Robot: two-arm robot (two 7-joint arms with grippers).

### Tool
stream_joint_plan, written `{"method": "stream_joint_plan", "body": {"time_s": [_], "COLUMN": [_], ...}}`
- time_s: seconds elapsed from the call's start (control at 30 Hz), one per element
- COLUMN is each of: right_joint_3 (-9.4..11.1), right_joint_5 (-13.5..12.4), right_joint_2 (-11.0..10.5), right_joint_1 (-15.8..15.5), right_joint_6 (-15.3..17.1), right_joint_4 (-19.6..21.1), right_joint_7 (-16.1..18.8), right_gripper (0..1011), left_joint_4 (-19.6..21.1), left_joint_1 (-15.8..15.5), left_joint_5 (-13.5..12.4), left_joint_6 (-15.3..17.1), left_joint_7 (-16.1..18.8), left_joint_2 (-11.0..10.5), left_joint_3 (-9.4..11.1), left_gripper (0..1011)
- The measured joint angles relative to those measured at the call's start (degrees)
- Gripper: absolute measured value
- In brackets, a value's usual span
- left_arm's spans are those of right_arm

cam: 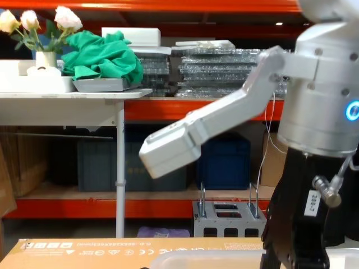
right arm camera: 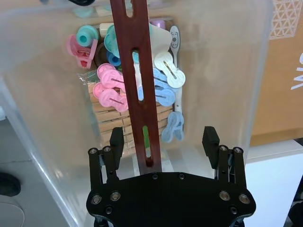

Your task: Use one hand to grasp the basket and place it at the designated location.

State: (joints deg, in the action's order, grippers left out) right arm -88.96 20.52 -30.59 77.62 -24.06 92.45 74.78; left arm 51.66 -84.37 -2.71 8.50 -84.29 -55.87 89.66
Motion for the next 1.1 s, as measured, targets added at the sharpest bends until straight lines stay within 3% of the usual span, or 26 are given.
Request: {"method": "stream_joint_plan", "body": {"time_s": [0.43, 1.1], "right_joint_3": [2.14, 8.25], "right_joint_5": [-3.81, -10.20], "right_joint_2": [-2.31, -10.63], "right_joint_1": [2.12, 4.40], "right_joint_6": [-1.14, -3.89], "right_joint_4": [0.89, 5.72], "right_joint_7": [1.11, 1.09], "right_gripper": [1001, 1001], "left_joint_4": [0.00, 0.00], "left_joint_1": [0.00, 0.00], "left_joint_5": [0.00, 0.00], "left_joint_6": [0.00, 0.00], "left_joint_7": [0.00, 0.00], "left_joint_2": [0.00, 0.00], "left_joint_3": [0.00, 0.00], "left_gripper": [0, 0]}}
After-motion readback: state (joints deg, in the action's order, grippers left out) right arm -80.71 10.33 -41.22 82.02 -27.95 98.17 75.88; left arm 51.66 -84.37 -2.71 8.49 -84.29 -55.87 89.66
